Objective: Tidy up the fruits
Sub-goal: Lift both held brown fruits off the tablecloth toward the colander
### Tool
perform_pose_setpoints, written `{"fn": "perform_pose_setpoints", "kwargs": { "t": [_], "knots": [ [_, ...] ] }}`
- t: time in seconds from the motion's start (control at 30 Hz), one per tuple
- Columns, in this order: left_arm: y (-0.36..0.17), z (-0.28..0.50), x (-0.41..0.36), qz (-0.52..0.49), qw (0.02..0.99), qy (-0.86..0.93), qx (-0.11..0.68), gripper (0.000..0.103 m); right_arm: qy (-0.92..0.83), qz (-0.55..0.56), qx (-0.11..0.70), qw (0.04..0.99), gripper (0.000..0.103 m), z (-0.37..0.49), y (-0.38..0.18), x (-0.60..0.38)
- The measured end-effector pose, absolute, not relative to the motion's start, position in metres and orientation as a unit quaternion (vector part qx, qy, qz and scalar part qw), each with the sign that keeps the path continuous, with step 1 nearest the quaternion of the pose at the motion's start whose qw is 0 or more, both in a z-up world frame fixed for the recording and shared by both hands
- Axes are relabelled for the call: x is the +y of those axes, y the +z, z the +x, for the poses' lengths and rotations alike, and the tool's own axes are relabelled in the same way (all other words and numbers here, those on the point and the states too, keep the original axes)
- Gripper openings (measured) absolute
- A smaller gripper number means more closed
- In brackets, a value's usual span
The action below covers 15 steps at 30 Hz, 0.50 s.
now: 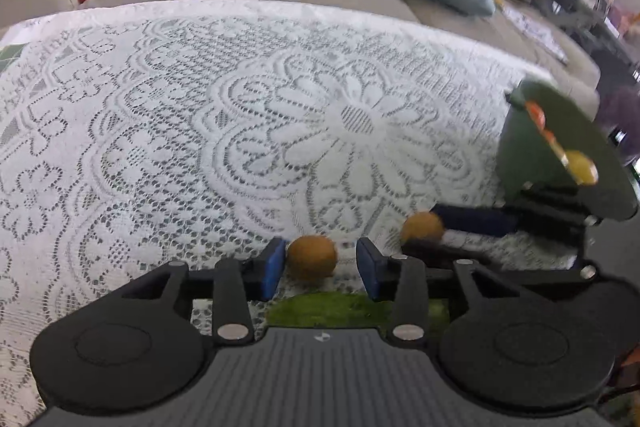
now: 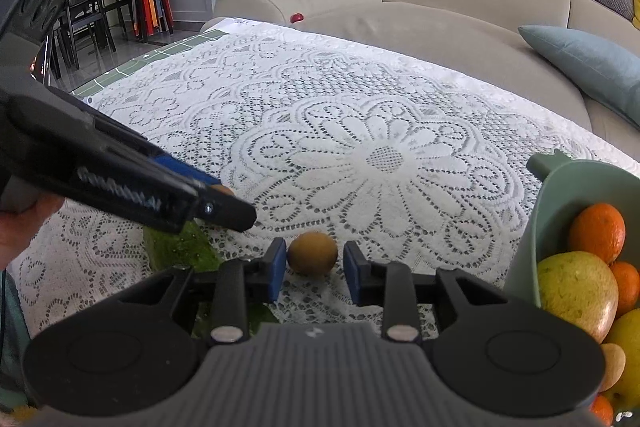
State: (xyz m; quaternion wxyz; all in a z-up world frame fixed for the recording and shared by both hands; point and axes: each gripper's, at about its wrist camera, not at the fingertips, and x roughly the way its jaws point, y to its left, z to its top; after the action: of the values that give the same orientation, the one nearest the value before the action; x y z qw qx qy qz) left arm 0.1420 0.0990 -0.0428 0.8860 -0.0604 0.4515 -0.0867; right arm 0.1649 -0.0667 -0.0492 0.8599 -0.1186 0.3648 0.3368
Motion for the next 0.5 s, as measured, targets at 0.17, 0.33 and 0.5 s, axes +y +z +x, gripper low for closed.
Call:
{"fn": "perform_pose_setpoints", "kwargs": {
  "t": [0.17, 0.33, 0.5],
  "knots": [
    [-0.0425, 0.1396, 0.0906, -0.026, 0.891, -0.077, 0.446, 0.037, 0.337, -0.120, 0.360, 0.862, 0.029, 0.1666, -0.0491, -0.0657],
    [-0.0422, 0.1394, 0.0913, -0.027, 0.893, -0.074, 0.443, 0.030, 0.336, -0.122, 0.362, 0.861, 0.028, 0.1675, -0.0493, -0.0650],
    [-0.0410, 0.1392, 0.0902, -0.028, 0.895, -0.068, 0.439, 0.030, 0.335, -0.125, 0.358, 0.863, 0.025, 0.1669, -0.0493, -0.0645]
  ]
}}
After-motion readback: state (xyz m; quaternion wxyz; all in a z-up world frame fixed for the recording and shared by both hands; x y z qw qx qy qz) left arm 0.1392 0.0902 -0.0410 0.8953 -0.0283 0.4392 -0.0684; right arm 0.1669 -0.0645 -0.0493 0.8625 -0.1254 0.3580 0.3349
